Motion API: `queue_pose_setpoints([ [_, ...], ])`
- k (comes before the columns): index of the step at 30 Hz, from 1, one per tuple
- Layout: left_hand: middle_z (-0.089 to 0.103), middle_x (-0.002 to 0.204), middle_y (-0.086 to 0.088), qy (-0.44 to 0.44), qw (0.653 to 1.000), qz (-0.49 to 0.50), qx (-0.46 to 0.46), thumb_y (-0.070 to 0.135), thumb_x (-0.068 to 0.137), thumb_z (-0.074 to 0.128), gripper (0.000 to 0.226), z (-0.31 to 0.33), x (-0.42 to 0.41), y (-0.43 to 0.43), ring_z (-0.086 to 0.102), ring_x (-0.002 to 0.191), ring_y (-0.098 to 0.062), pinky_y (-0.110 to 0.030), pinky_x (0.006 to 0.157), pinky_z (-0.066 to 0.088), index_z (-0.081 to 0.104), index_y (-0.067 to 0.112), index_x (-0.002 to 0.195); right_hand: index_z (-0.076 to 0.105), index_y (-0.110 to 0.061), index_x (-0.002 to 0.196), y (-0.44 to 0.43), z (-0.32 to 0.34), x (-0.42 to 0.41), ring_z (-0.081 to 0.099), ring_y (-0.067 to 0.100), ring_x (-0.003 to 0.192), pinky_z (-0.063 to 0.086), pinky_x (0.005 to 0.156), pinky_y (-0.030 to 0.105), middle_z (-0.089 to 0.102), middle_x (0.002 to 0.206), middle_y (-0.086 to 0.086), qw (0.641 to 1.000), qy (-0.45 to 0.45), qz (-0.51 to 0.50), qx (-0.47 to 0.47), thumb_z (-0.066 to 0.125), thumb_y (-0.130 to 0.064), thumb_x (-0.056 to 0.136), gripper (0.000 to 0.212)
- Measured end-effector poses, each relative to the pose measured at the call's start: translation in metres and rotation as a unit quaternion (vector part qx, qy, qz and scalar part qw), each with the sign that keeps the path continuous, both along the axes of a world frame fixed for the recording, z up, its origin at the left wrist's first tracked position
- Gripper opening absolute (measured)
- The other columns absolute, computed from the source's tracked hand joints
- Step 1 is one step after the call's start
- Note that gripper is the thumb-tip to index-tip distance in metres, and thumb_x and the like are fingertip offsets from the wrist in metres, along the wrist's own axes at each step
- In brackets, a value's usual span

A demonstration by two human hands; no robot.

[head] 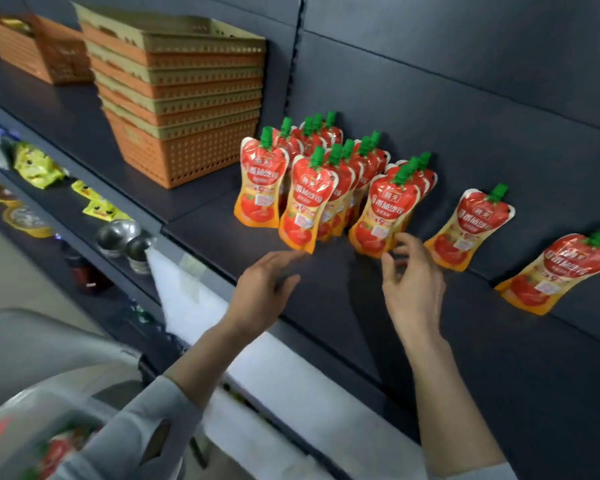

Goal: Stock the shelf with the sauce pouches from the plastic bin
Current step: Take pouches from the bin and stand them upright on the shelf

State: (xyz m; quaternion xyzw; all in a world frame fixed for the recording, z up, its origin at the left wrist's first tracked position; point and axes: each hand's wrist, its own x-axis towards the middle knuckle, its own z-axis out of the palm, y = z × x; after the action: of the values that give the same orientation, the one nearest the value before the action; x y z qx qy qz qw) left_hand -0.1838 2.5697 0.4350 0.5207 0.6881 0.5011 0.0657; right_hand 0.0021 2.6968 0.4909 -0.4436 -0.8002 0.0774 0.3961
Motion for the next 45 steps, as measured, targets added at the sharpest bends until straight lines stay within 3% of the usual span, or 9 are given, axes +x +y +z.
queue_pose_setpoints([
  [4, 0.065, 0.118, 0.008, -0.089, 0.994, 0.068, 0.008, 0.009, 0.092, 0.06, 0.035, -0.02, -0.021, -0.088, 0.064, 0.104, -0.005, -0.032, 0.09, 0.055, 0.064, 0.027, 0.121, 0.065, -0.01, 0.119, -0.092, -0.046, -0.032, 0.063, 0.017, 0.081, 0.038, 0.071, 0.015, 0.068, 0.096, 0.001, 0.995, 0.024, 0.096, -0.027, 0.061, -0.011, 0.094, 0.025],
  [8, 0.066, 0.116, 0.007, -0.141, 0.98, 0.136, -0.022, 0.009, 0.094, 0.058, 0.035, -0.048, -0.037, -0.187, 0.063, 0.103, 0.0, -0.019, 0.088, 0.051, 0.061, 0.034, 0.118, 0.066, -0.013, 0.117, -0.187, -0.094, -0.068, 0.06, 0.014, 0.083, 0.049, 0.071, 0.024, 0.067, 0.098, -0.003, 0.977, 0.024, 0.203, -0.062, 0.051, -0.019, 0.1, 0.024],
  [13, 0.068, 0.114, 0.009, -0.219, 0.936, 0.263, -0.087, 0.012, 0.093, 0.06, 0.03, -0.119, -0.045, -0.304, 0.065, 0.099, -0.002, -0.025, 0.086, 0.054, 0.063, 0.024, 0.12, 0.065, -0.012, 0.121, -0.282, -0.166, -0.105, 0.063, 0.016, 0.097, 0.052, 0.083, 0.027, 0.068, 0.107, -0.001, 0.932, -0.072, 0.326, -0.138, 0.045, -0.029, 0.1, 0.033],
  [20, 0.059, 0.128, 0.0, -0.373, 0.818, 0.384, -0.213, 0.014, 0.09, 0.063, 0.045, -0.235, -0.004, -0.396, 0.061, 0.108, -0.014, -0.036, 0.092, 0.052, 0.053, 0.024, 0.133, 0.048, -0.021, 0.14, -0.334, -0.279, -0.157, 0.056, 0.017, 0.122, 0.049, 0.099, 0.034, 0.058, 0.133, -0.002, 0.786, -0.352, 0.424, -0.28, 0.051, -0.031, 0.1, 0.041],
  [22, 0.054, 0.133, -0.001, -0.405, 0.787, 0.404, -0.228, 0.014, 0.091, 0.062, 0.048, -0.258, 0.007, -0.4, 0.056, 0.112, -0.012, -0.029, 0.095, 0.048, 0.049, 0.022, 0.137, 0.046, -0.018, 0.142, -0.339, -0.312, -0.181, 0.053, 0.02, 0.128, 0.043, 0.106, 0.035, 0.055, 0.139, 0.0, 0.746, -0.407, 0.424, -0.313, 0.053, -0.026, 0.099, 0.044],
  [28, 0.046, 0.143, 0.006, -0.431, 0.748, 0.439, -0.248, 0.019, 0.096, 0.055, 0.053, -0.319, 0.001, -0.394, 0.052, 0.123, -0.012, -0.021, 0.097, 0.042, 0.039, 0.026, 0.145, 0.048, -0.014, 0.134, -0.371, -0.442, -0.24, 0.059, 0.031, 0.119, 0.049, 0.1, 0.042, 0.062, 0.129, 0.008, 0.665, -0.541, 0.367, -0.362, 0.059, -0.039, 0.095, 0.047],
  [34, 0.031, 0.155, 0.005, -0.426, 0.744, 0.442, -0.262, 0.021, 0.099, 0.048, 0.059, -0.349, -0.03, -0.382, 0.039, 0.136, -0.016, -0.032, 0.11, 0.037, 0.022, 0.022, 0.153, 0.02, -0.011, 0.148, -0.401, -0.5, -0.23, 0.047, 0.035, 0.13, 0.043, 0.106, 0.046, 0.042, 0.143, 0.016, 0.743, -0.463, 0.274, -0.398, 0.078, -0.037, 0.078, 0.094],
  [39, 0.039, 0.149, -0.008, -0.413, 0.733, 0.451, -0.298, 0.02, 0.097, 0.047, 0.056, -0.382, -0.06, -0.368, 0.041, 0.134, -0.028, -0.047, 0.106, 0.042, 0.027, 0.018, 0.149, 0.031, -0.018, 0.137, -0.376, -0.488, -0.216, 0.058, 0.03, 0.121, 0.048, 0.099, 0.042, 0.055, 0.136, 0.009, 0.765, -0.394, 0.254, -0.442, 0.082, -0.025, 0.076, 0.08],
  [45, 0.049, 0.139, -0.011, -0.481, 0.679, 0.432, -0.348, 0.02, 0.094, 0.056, 0.062, -0.423, -0.085, -0.342, 0.051, 0.124, -0.034, -0.044, 0.1, 0.044, 0.026, 0.016, 0.148, 0.044, -0.019, 0.131, -0.332, -0.462, -0.23, 0.06, 0.026, 0.117, 0.048, 0.098, 0.04, 0.062, 0.126, 0.004, 0.802, -0.358, 0.269, -0.394, 0.08, -0.025, 0.081, 0.062],
])
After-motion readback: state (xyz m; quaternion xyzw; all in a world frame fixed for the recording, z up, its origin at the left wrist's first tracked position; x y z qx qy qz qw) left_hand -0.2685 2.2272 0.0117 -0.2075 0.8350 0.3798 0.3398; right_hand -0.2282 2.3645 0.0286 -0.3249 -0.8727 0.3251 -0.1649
